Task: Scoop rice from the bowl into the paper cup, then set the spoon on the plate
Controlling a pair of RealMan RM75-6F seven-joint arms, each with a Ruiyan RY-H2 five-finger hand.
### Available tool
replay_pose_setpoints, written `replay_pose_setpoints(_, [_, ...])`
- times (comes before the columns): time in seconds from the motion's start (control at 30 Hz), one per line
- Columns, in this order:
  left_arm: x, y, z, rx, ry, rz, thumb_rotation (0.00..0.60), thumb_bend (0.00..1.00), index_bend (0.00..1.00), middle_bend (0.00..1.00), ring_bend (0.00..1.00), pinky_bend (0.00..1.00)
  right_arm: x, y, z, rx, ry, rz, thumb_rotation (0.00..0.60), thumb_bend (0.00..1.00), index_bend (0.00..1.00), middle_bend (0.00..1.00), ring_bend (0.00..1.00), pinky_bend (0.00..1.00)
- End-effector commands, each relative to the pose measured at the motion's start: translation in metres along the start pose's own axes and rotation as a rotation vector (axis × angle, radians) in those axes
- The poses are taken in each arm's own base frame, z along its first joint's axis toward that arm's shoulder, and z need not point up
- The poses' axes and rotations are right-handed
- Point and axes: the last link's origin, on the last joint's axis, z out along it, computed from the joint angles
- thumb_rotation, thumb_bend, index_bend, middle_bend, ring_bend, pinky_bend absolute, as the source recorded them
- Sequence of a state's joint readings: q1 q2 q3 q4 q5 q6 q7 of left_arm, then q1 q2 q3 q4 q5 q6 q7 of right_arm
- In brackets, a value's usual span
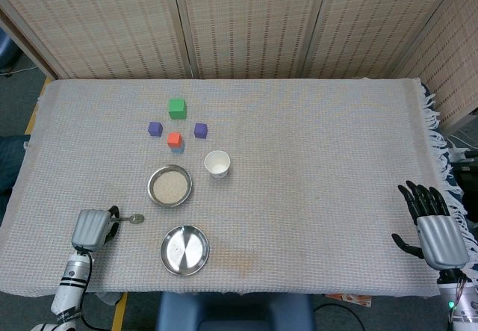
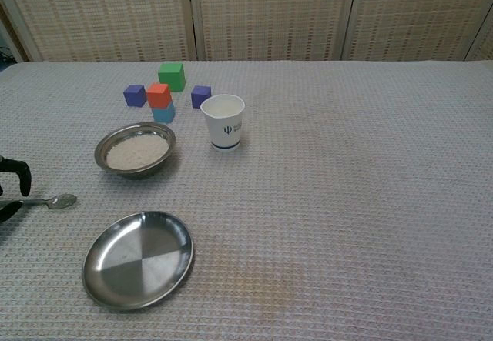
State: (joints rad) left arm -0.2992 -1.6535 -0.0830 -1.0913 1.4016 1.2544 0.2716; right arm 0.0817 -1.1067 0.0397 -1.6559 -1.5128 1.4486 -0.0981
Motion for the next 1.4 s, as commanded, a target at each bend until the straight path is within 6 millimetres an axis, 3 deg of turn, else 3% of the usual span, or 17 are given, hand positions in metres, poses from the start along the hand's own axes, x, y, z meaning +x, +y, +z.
replay_pose_setpoints(0.03, [0.000,0.000,0.001,0.003,0.002,0.004,0.600,0.40,0.46,1.00,1.00,1.00,0.000,0.000,0.000,-0.001,0.000,0.000,0.600,0.13,0.00,0.00,0.00,0.00])
replay_pose_setpoints(0.27, [-0.003,-0.001,0.002,0.010,-0.019,0.023,0.600,0.40,0.44,1.00,1.00,1.00,0.000,0.000,0.000,-0.001,-0.002,0.001,0.600,0.13,0.00,0.00,0.00,0.00])
replay_pose_setpoints(1.4, [-0.012,-0.003,0.008,0.012,-0.023,0.099,0.600,0.40,0.52,1.00,1.00,1.00,-0.003,-0.002,0.001,0.000,-0.014,0.006,0.600,0.13,0.00,0.00,0.00,0.00])
